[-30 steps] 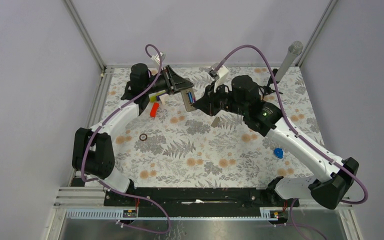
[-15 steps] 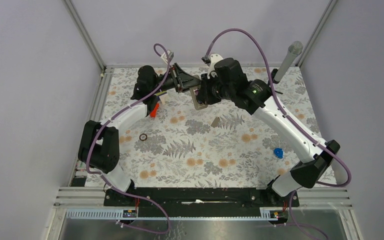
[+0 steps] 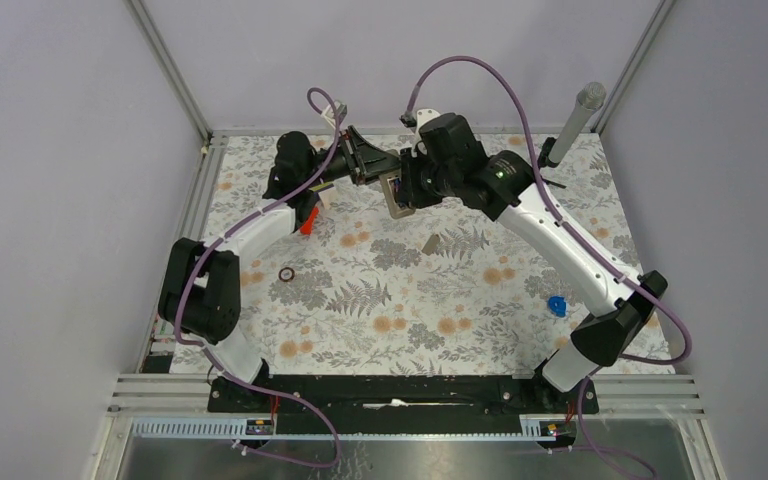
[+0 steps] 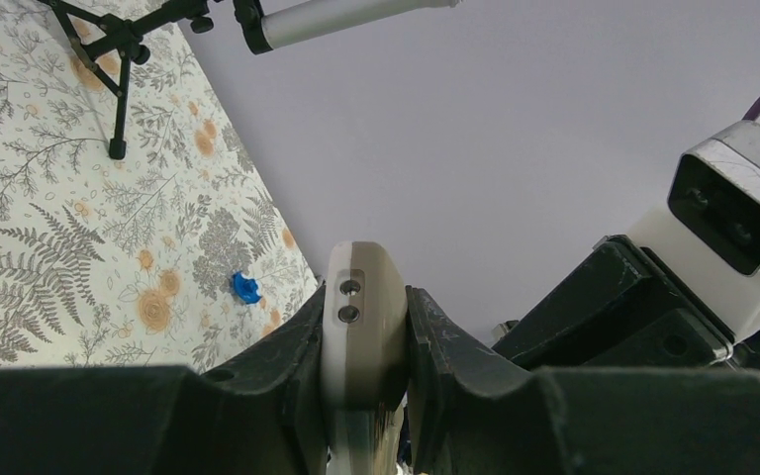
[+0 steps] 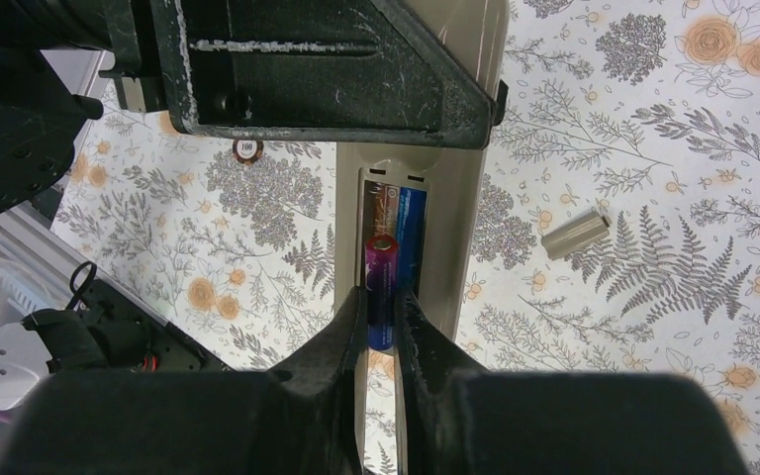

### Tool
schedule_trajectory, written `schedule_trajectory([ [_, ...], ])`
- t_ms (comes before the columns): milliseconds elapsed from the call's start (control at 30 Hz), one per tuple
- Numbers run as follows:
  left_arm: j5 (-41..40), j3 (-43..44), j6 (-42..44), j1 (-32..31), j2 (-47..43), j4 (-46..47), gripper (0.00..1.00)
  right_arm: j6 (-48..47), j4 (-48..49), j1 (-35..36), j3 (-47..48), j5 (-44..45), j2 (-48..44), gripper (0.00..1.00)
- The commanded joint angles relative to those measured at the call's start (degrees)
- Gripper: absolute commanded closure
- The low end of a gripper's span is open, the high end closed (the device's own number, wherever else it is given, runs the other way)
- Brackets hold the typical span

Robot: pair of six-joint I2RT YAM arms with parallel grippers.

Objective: Load the batteries into the remote control

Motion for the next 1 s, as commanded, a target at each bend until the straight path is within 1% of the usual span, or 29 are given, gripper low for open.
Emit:
schedule_trajectory([
  [0, -0.19, 1.21, -0.39, -0.21, -0.54, 3.89, 1.0, -0.75, -0.89, -0.1, 2.94, 0.94, 1.81, 0.85],
  [133, -0.3, 1.45, -1.0, -0.29, -0.36, 2.83, 1.0, -0.84, -0.77, -0.1, 3.45, 0.83, 2.72, 0.82],
  [233, 0.05, 2.05, -2.9, -0.31, -0.09, 2.14, 1.0, -0.63, -0.53, -0.09, 3.6, 0.54, 3.07, 0.75],
  [300, 0.39, 2.57, -3.1, -0.38, 0.06, 0.73, 1.0, -0.31, -0.22, -0.1, 3.64, 0.61, 3.19, 0.72],
  [400, 0.13, 2.95, -2.14, -0.38, -0.2, -2.21, 1.0, 0.27, -0.13, -0.16, 3.82, 1.6, 3.45, 0.72],
  [500, -0.34, 3.35, -0.74, -0.38, -0.26, -5.29, 1.0, 0.88, -0.1, -0.09, 3.84, 2.65, 3.65, 0.74],
  [600, -0.67, 3.25, -0.56, -0.38, -0.23, -6.14, 1.0, 1.29, -0.13, -0.11, 3.87, 3.12, 3.78, 0.77],
  [733, -1.09, 3.01, -0.97, -0.38, -0.16, -6.69, 1.0, 1.9, -0.06, -0.14, 3.68, 2.77, 4.13, 0.86],
  [967, -1.95, 3.18, -1.4, -0.37, -0.14, -10.25, 1.0, 3.51, 0.6, -0.09, 2.91, 3.1, 4.48, 0.87],
])
